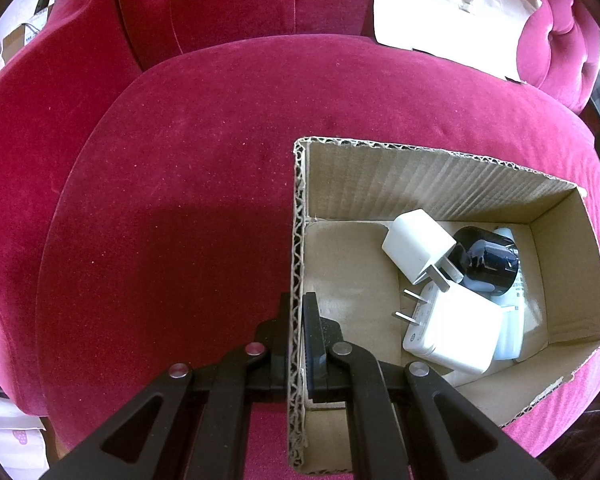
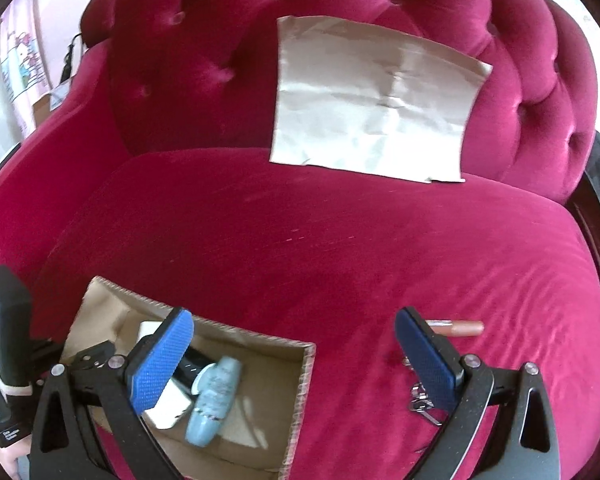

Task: Organize rigid objects
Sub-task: 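Move the right gripper back and grasp the brown tube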

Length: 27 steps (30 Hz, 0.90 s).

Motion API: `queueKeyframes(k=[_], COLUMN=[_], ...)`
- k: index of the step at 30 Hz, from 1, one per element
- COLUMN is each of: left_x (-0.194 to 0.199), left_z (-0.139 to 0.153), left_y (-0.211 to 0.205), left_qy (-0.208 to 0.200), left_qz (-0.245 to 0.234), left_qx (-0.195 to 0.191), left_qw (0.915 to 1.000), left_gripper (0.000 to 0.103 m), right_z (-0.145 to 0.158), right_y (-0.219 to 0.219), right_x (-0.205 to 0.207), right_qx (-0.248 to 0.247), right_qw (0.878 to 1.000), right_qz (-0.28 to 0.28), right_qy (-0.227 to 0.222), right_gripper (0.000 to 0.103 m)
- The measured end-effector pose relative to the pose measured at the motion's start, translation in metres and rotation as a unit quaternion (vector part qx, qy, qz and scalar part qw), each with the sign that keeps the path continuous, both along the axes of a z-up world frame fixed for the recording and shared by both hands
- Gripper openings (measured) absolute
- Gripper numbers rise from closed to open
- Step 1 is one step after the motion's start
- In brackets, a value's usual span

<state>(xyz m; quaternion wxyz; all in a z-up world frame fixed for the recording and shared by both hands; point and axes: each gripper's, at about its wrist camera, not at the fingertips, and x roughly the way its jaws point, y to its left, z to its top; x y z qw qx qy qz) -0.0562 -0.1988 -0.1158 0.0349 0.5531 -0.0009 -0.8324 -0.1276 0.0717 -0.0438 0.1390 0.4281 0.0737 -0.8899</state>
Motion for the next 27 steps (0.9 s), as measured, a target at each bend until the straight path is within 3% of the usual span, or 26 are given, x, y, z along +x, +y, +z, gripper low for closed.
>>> queueKeyframes(k=[15,27], left_x=[0.005,0.005], left_z=[-0.002,-0.002], left_y=[0.01,0.01], left_qy=[0.0,0.0], left_qz=[0.0,0.0], left_qx=[0.0,0.0], left_qw=[1.0,1.0], left_gripper=[0.004,0.004], right_z=[-0.008,-0.051], right_y=[0.068,0.1], right_x=[-0.029,-0.054], right_qx=[0.025,0.052], right_qw=[0.996,0.992], right_qz=[-0.084,-0.112], right_qy=[0.009,-0.036], right_gripper=[0.103,0.103])
